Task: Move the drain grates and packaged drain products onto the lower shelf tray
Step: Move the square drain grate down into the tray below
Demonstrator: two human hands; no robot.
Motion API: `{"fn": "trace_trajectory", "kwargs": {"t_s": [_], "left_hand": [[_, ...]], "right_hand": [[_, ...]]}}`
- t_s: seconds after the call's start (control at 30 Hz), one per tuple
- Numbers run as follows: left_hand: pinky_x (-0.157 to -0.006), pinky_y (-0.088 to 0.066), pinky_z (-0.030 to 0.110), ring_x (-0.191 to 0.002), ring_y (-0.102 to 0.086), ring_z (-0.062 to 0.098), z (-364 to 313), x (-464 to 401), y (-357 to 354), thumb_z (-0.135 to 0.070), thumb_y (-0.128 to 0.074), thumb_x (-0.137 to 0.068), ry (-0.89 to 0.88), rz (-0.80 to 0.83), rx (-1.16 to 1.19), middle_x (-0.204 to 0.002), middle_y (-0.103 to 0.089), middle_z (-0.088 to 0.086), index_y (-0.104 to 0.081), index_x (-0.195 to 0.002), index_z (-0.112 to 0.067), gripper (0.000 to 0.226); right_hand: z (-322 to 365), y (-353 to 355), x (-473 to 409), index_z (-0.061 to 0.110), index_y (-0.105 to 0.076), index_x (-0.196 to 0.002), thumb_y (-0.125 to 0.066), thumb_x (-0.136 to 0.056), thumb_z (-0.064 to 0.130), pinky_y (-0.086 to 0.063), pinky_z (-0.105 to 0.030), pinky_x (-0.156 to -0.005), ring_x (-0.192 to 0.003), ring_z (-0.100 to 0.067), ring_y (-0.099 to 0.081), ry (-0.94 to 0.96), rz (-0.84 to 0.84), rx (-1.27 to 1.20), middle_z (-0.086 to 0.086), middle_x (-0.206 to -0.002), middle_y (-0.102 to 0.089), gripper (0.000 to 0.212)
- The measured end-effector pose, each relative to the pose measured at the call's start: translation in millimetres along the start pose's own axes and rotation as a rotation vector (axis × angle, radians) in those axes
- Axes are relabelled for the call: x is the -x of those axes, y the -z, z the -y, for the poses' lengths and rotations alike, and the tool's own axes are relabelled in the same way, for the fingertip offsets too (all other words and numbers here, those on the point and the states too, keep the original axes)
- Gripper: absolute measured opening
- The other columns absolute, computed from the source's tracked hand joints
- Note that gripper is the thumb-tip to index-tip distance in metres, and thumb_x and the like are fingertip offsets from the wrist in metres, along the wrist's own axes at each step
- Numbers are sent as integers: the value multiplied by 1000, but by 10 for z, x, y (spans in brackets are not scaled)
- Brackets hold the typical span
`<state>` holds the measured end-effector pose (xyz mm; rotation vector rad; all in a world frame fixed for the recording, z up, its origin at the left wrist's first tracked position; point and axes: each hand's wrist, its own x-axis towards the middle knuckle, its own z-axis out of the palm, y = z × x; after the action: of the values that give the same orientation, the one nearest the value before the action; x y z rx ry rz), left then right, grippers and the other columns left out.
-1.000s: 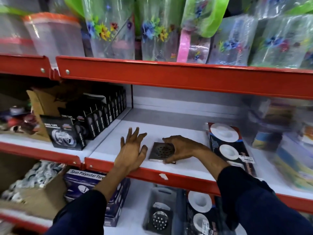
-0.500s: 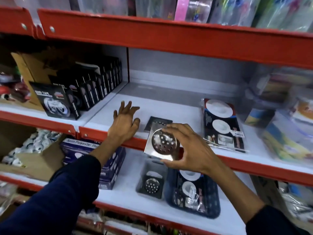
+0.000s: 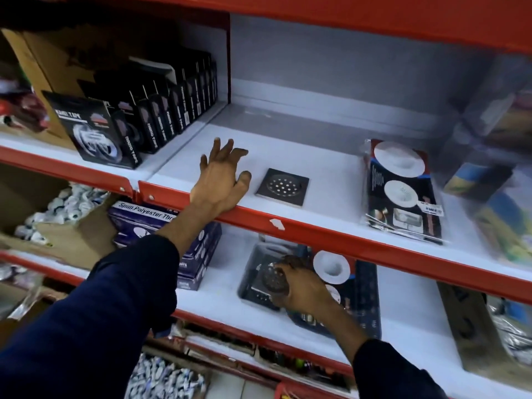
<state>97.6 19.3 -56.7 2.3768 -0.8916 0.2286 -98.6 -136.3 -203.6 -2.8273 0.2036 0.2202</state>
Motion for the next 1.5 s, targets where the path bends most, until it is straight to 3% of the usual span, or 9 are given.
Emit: {"fn": "trace_trajectory", "kwargs": {"t_s": [0.27, 0.47, 0.73, 0.87, 1.0, 1.17, 1.27, 1.37, 1.5], "left_hand": [[-120, -13, 63, -154, -3, 26, 27, -21, -19, -35, -39, -78, 9, -3, -10, -161, -25, 12, -42, -139, -21, 62], [-120, -14, 63, -154, -4, 26, 26, -28, -18, -34, -40, -79, 20, -2, 6, -161, -26, 12, -43, -139, -21, 61], [-120, -11, 63, -154, -3, 27, 9, -10, -7, -34, -40, -79, 18, -1, -19, -161, -25, 12, -41, -141, -22, 63], [-120, -9, 64, -154, -1, 28, 2, -9, -5, -35, -38, -79, 12, 7, -39, -162, -23, 12, -39, -142, -23, 65], [-120, -8, 64, -154, 2, 28, -7, 10, 0, -36, -37, -80, 4, 24, -51, -164, -19, 11, -36, -145, -25, 66], [-120, -7, 65, -154, 5, 27, 7, 21, -9, -37, -36, -80, 8, 48, -64, -165, -15, 10, -33, -146, -25, 67], [-121, -5, 64, -153, 7, 27, 10, 21, -13, -37, -36, -80, 14, 58, -53, -165, -14, 9, -32, -146, -26, 67], [-121, -4, 63, -153, 8, 27, 14, 17, -8, -37, -36, -80, 12, 50, -30, -165, -14, 9, -32, -146, -26, 67], [-121, -4, 63, -153, 7, 27, 9, 15, 4, -37, -36, -80, 12, 43, -24, -165, -15, 9, -33, -145, -25, 66]], "right_hand": [[-39, -442, -651, 13, -49, -126, -78, -71, 48, -46, -33, -94, -114, -29, -56, -7, 286, 15, -9, -124, -59, 72], [-20, -464, -624, 21, -35, -146, -78, -74, 43, -45, -39, -106, -130, -27, -49, 2, 269, -89, -5, -144, -49, 87], [311, 281, 10, 22, -57, -126, -61, -91, 24, -57, -32, -76, -104, -17, -64, 487, -521, 175, 2, -120, -69, 35], [437, 864, 118, 19, -60, -125, -59, -90, 23, -49, -36, -90, -106, -21, -61, 618, -888, 240, -3, -120, -69, 35], [520, 1447, -47, 25, -40, -147, -47, -97, 32, -28, -42, -117, -145, -26, -32, 296, -766, 181, -4, -156, -39, 51], [280, 1698, -512, 35, -11, -156, -37, -98, 58, -6, -49, -125, -154, -29, 0, 70, -224, 140, -3, -168, -4, 68], [221, 1769, -687, 37, -8, -156, -38, -90, 73, -11, -46, -124, -153, -30, -9, 54, -63, 156, -5, -167, -11, 81], [214, 1785, -717, 34, -18, -154, -41, -90, 71, -34, -44, -111, -136, -31, -33, 97, -85, 168, -7, -156, -34, 78], [232, 1832, -619, 30, -19, -153, -46, -86, 72, -36, -42, -105, -132, -28, -33, 81, -174, 176, -8, -148, -37, 84]]}}
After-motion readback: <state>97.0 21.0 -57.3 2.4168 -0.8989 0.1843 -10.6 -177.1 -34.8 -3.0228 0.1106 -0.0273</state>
